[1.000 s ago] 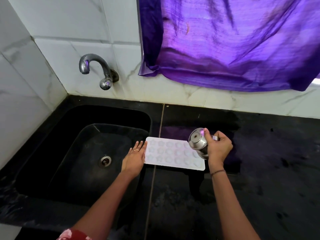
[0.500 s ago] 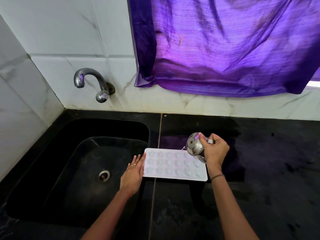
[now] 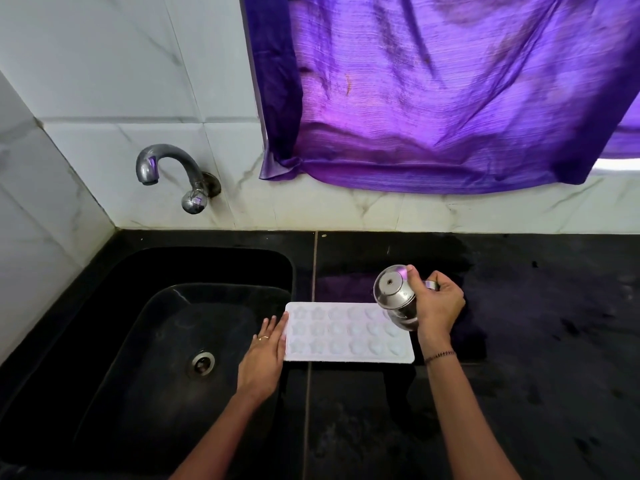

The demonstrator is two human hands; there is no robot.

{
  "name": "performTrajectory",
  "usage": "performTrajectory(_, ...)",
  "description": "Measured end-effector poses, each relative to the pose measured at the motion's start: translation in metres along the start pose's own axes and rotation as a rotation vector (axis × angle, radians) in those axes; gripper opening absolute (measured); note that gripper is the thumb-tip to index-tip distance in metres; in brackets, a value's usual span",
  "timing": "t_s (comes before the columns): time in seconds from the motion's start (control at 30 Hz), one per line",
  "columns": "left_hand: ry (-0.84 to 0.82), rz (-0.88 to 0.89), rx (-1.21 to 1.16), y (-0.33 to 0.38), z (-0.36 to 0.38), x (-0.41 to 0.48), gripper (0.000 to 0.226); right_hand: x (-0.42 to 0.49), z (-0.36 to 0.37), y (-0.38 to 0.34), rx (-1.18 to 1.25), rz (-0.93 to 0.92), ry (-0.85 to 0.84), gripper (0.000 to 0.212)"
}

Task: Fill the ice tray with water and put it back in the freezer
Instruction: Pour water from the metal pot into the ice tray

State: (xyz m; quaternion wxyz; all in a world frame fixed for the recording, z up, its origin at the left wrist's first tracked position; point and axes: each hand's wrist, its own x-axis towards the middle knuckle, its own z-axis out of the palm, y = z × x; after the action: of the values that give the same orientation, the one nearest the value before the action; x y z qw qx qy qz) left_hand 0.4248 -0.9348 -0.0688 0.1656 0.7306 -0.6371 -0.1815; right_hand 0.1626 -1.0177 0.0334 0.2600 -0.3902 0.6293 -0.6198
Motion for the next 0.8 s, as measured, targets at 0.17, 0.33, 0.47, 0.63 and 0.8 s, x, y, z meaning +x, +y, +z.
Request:
performTrajectory(0.17, 0.004, 0.014, 0.029, 0.000, -0.001, -0.001, 0.047, 0.003, -0.008, 0.003, -0.038, -0.023, 0.009, 0.050)
performTrajectory(0.33, 0.010, 0.018, 0.037, -0.002, 0.001, 0.000, 0.047, 0.006, -0.013, 0.003, -0.128, -0.075, 0.003, 0.047)
performTrajectory(0.47, 0.016, 0.020, 0.027, -0.003, 0.003, 0.001, 0.047, 0.003, -0.015, 0.001, -0.140, -0.121, -0.004, 0.050)
performTrajectory(0.63, 0.014, 0.021, 0.029, -0.004, 0.004, 0.002, 0.048, 0.001, -0.013, 0.002, -0.158, -0.159, -0.041, 0.049)
performTrajectory(0.8, 0.032, 0.025, 0.031, -0.003, 0.004, 0.002, 0.047, -0.001, -0.012, 0.003, -0.156, -0.192, -0.060, 0.049)
